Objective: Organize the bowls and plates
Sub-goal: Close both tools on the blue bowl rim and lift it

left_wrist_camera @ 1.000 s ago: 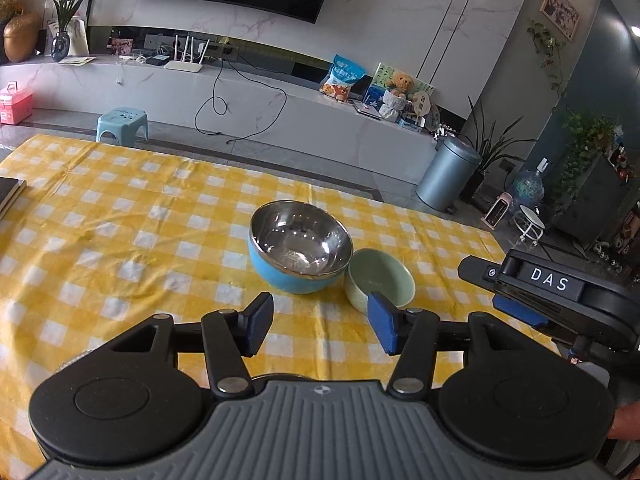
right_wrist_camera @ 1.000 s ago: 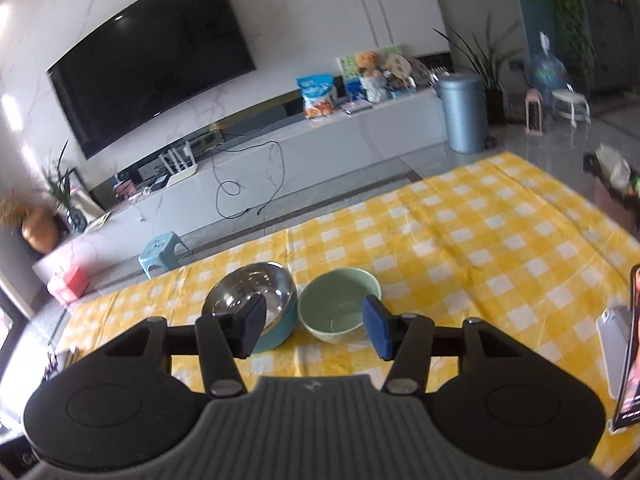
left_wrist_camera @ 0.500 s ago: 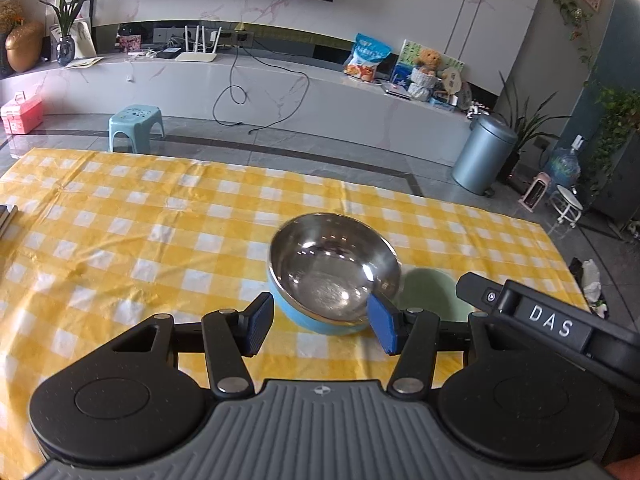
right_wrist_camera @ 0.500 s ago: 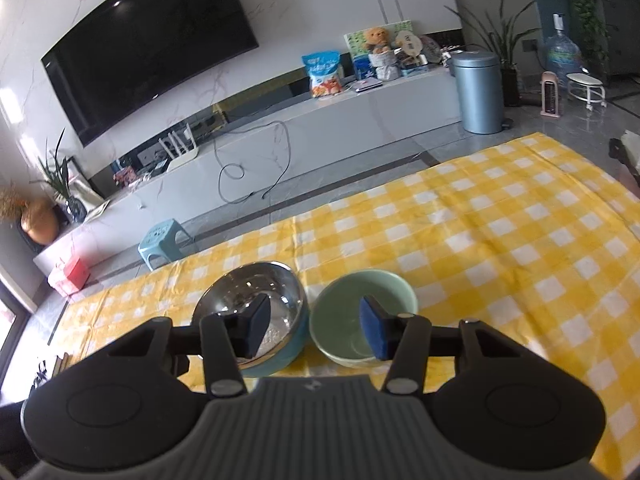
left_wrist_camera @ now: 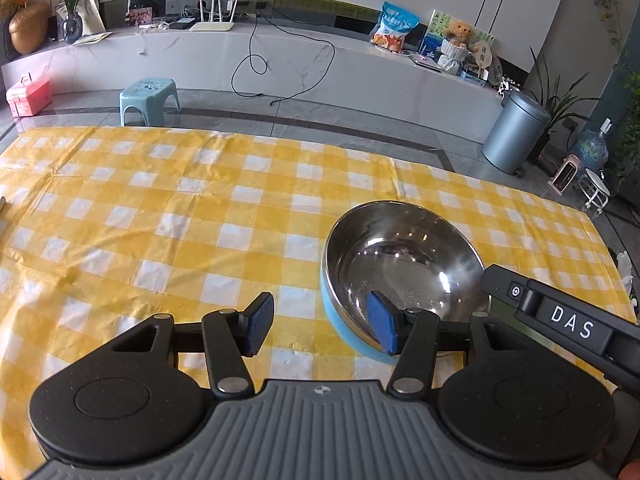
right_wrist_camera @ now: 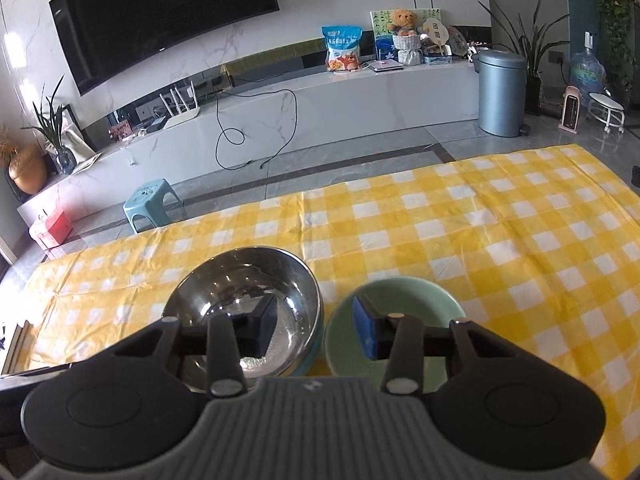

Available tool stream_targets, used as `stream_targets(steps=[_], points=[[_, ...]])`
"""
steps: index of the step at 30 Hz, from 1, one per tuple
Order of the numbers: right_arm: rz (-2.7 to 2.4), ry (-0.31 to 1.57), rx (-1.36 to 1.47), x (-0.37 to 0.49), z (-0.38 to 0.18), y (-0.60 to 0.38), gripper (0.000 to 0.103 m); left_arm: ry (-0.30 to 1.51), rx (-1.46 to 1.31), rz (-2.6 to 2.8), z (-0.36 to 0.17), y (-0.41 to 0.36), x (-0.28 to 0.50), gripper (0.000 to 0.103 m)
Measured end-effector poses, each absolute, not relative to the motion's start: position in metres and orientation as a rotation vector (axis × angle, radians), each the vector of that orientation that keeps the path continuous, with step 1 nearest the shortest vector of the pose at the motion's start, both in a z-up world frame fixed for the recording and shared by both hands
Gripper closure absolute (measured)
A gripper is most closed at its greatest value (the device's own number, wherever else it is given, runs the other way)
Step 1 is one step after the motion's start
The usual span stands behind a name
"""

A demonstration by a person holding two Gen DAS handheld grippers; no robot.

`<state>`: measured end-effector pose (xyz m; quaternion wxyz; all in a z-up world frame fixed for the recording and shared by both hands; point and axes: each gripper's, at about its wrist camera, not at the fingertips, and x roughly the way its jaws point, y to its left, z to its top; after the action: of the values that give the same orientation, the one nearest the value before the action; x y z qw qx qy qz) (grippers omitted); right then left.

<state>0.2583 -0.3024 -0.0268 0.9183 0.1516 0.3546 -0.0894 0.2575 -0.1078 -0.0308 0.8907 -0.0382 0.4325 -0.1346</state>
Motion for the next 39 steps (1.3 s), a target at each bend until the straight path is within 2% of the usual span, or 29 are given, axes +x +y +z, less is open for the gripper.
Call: stream_targets(steps=[6, 8, 11, 15, 18, 25, 39], points=[[-0.168, 0.76, 0.298, 0.271, -0.037, -0.298, 0.067, 0.904, -0.105, -0.31, -0.042, -0.109, 0.267, 0.041], [-0.162, 0.771, 0.294, 0.274, -0.04, -0.297, 0.071, 0.908, -0.109, -0.313, -0.045, -0.11, 0.269, 0.042], [-0.162, 0.795, 0.304, 0.276, -0.045, -0.297, 0.08, 0.901, -0.115, -0.324, -0.047, -0.112, 0.271, 0.049], [-0.173, 0.795, 0.292, 0.277, -0.047, -0.297, 0.087, 0.916, -0.102, -0.318, -0.05, -0.115, 0.273, 0.07], [-0.182, 0.793, 0.281, 0.276, -0.047, -0.296, 0.096, 0.909, -0.1, -0.332, -0.05, -0.117, 0.273, 0.081], [-0.14, 0.798, 0.283, 0.271, -0.042, -0.289, 0.095, 0.929, -0.075, -0.283, -0.048, -0.108, 0.271, 0.088], [-0.054, 0.839, 0.394, 0.271, -0.051, -0.287, 0.09, 0.924, -0.053, -0.285, -0.044, -0.092, 0.272, 0.085]])
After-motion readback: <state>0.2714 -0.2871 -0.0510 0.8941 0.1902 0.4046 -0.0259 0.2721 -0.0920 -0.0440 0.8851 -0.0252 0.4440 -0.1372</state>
